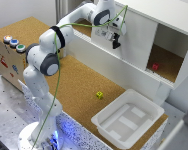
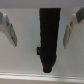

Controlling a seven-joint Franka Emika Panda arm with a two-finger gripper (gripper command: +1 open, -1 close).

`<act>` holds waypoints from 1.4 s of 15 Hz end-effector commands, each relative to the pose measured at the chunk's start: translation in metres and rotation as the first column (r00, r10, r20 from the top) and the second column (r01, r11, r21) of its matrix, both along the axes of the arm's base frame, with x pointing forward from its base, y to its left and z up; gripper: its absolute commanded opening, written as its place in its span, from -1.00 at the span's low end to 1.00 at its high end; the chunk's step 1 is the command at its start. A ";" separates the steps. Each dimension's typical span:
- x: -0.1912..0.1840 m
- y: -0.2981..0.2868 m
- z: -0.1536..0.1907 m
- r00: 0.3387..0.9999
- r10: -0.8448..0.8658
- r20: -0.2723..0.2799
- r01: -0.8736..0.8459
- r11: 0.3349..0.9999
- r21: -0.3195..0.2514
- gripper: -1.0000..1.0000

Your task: Push the sliding door to the left

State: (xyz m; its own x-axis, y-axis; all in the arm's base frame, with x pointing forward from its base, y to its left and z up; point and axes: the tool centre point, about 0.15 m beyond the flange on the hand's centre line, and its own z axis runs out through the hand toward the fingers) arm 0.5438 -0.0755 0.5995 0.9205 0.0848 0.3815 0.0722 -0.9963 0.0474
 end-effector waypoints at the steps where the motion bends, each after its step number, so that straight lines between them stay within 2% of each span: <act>1: 0.007 -0.011 -0.001 0.998 -0.037 -0.054 0.037 0.999 0.009 -1.00; 5: 0.010 -0.009 -0.010 0.997 -0.043 -0.069 0.045 0.999 0.024 -1.00; 11: 0.017 -0.006 -0.016 0.994 -0.059 -0.091 0.060 0.998 0.000 -1.00; 16: 0.021 0.021 -0.019 0.992 -0.031 -0.120 0.030 0.999 -0.013 -1.00; 21: 0.019 0.050 -0.015 0.993 -0.008 -0.117 0.006 1.000 -0.012 -1.00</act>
